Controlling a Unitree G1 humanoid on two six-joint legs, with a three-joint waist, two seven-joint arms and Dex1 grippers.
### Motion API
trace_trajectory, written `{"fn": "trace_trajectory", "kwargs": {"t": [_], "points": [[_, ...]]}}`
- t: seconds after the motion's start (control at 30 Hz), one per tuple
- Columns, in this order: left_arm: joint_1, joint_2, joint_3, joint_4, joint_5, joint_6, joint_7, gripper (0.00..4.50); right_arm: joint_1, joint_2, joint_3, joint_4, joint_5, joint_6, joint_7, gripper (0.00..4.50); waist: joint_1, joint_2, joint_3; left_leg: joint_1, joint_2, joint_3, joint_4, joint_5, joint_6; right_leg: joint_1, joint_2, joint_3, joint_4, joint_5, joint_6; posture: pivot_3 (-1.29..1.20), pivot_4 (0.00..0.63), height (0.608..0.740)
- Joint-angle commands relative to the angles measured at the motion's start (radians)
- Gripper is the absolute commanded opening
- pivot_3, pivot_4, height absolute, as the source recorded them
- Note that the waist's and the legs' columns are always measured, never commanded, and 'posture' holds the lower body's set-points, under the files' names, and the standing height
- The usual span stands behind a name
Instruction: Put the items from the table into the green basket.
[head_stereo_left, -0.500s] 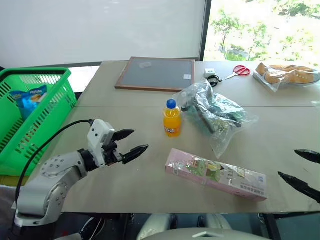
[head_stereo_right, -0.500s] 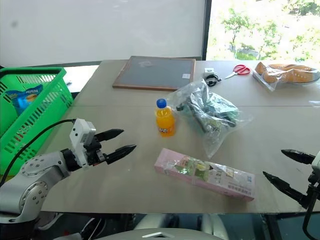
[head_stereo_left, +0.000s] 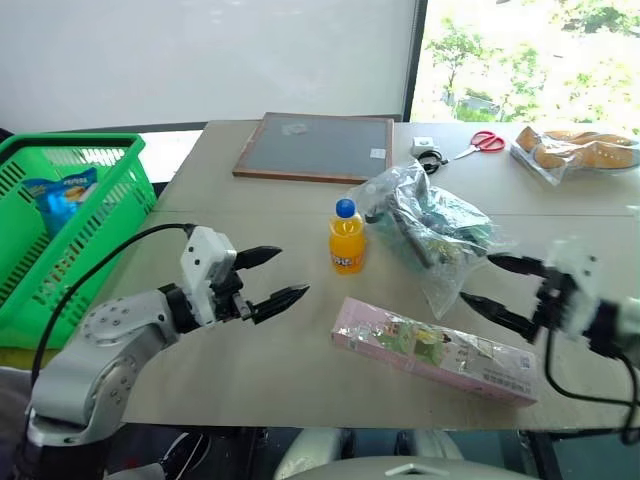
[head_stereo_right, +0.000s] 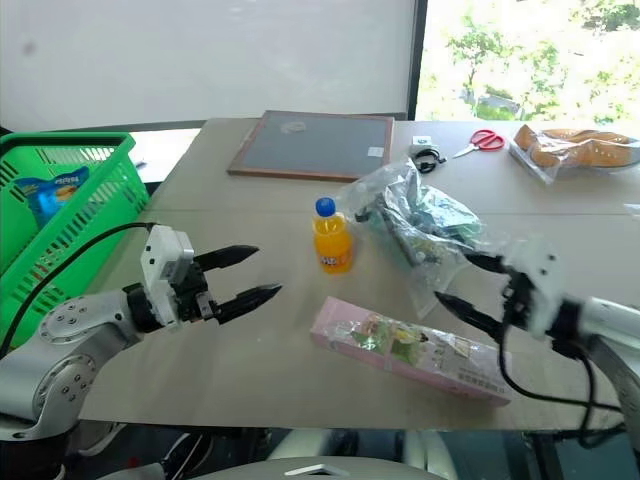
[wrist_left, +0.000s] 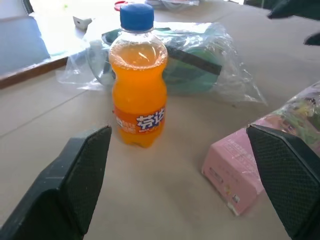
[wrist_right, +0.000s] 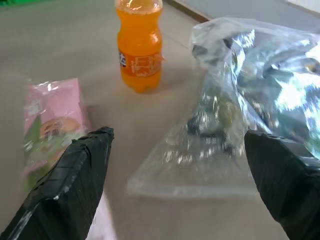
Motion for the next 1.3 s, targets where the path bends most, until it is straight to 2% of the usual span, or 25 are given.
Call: {"fn": "trace_trajectory", "kwargs": {"t": [0.03,0.23,0.37,0.5,0.53,0.57,0.63,0.73,0.83,1.0,1.13,1.3], "points": [[-0.002,0.016,0.008,-0.092,-0.04,-0.011,-0.013,4.5,-0.216,0.016,0.158,0.071,-0.07,0.108,-0.105,4.48,0.005,-0.001,0.0,0.0,0.0,0.0,0.0,0.0,0.0,0.0,0.0,0.0,0.0,0.0,0.0,0.1,0.029,0.74],[-0.007,0.007,0.01,-0.147,-0.07,-0.002,0.028,4.5,-0.476,0.093,0.361,0.269,-0.165,0.227,-0.182,4.48,0.027,-0.002,-0.001,-0.001,0.0,-0.001,-0.001,0.001,0.0,-0.003,0.0,-0.001,0.001,0.0,-0.001,0.16,0.019,0.74],[-0.01,-0.005,0.013,-0.167,-0.065,-0.006,0.068,4.5,-0.535,0.092,0.435,0.397,-0.25,0.201,-0.198,4.48,0.045,-0.003,-0.001,-0.002,0.0,-0.001,0.0,0.001,0.001,-0.003,0.0,-0.001,0.0,0.0,-0.001,0.19,0.014,0.74],[-0.002,-0.016,0.013,-0.179,-0.056,-0.016,0.1,4.5,-0.552,0.069,0.45,0.503,-0.317,0.111,-0.179,2.7,0.064,-0.004,-0.002,-0.001,-0.001,0.0,0.0,0.001,0.0,-0.003,0.001,-0.001,0.001,0.001,-0.001,0.21,0.015,0.74],[-0.001,-0.019,0.008,-0.181,-0.055,-0.016,0.107,4.5,-0.554,0.068,0.445,0.512,-0.322,0.1,-0.172,2.05,0.065,-0.004,-0.002,-0.001,-0.001,-0.001,0.0,0.002,0.0,-0.003,0.001,-0.001,0.001,0.001,-0.001,0.2,0.016,0.74],[0.001,-0.023,0.003,-0.182,-0.051,-0.018,0.112,4.5,-0.556,0.067,0.44,0.514,-0.321,0.094,-0.161,2.05,0.069,-0.004,-0.002,-0.001,-0.001,-0.001,0.0,0.002,0.0,-0.003,0.001,-0.001,0.001,0.001,-0.001,0.2,0.016,0.74],[0.004,-0.028,-0.009,-0.183,-0.042,-0.024,0.119,4.5,-0.557,0.073,0.426,0.513,-0.323,0.061,-0.153,1.01,0.07,-0.004,-0.002,-0.001,-0.001,0.0,0.0,0.002,0.0,-0.003,0.001,-0.001,0.002,0.001,-0.001,0.2,0.017,0.74],[0.005,-0.033,-0.019,-0.179,-0.034,-0.032,0.125,4.5,-0.573,0.093,0.397,0.517,-0.334,0.005,-0.17,0.01,0.075,-0.004,-0.002,-0.001,-0.001,-0.001,0.0,0.002,0.0,-0.003,0.001,-0.001,0.002,0.001,-0.001,0.2,0.016,0.74],[0.004,-0.04,-0.028,-0.166,-0.021,-0.047,0.128,4.5,-0.632,0.138,0.351,0.533,-0.348,-0.088,-0.218,0.01,0.075,-0.003,-0.002,-0.001,-0.001,0.0,0.0,0.002,0.0,-0.004,0.001,0.0,0.002,0.001,-0.001,0.19,0.015,0.74],[-0.003,-0.057,-0.036,-0.155,-0.013,-0.062,0.137,4.5,-0.761,0.231,0.313,0.533,-0.31,-0.173,-0.202,0.01,0.074,-0.003,-0.002,-0.001,0.0,0.0,-0.001,0.002,-0.001,-0.004,0.002,0.0,0.002,0.001,-0.001,0.18,0.01,0.74],[0.002,-0.069,-0.052,-0.16,-0.001,-0.075,0.142,4.5,-0.971,0.332,0.371,0.636,-0.304,-0.222,-0.119,0.01,0.06,-0.003,-0.002,-0.001,-0.001,0.0,-0.001,0.002,-0.001,-0.004,0.002,0.0,0.002,0.001,-0.001,0.18,0.003,0.74],[-0.01,-0.105,-0.036,-0.15,0.0,-0.08,0.191,4.5,-1.079,0.403,0.386,0.751,-0.318,-0.266,-0.062,0.01,0.059,-0.008,-0.005,0.0,0.0,-0.002,-0.002,0.003,-0.003,-0.004,0.003,-0.002,0.003,0.001,-0.002,0.21,0.0,0.74]]}}
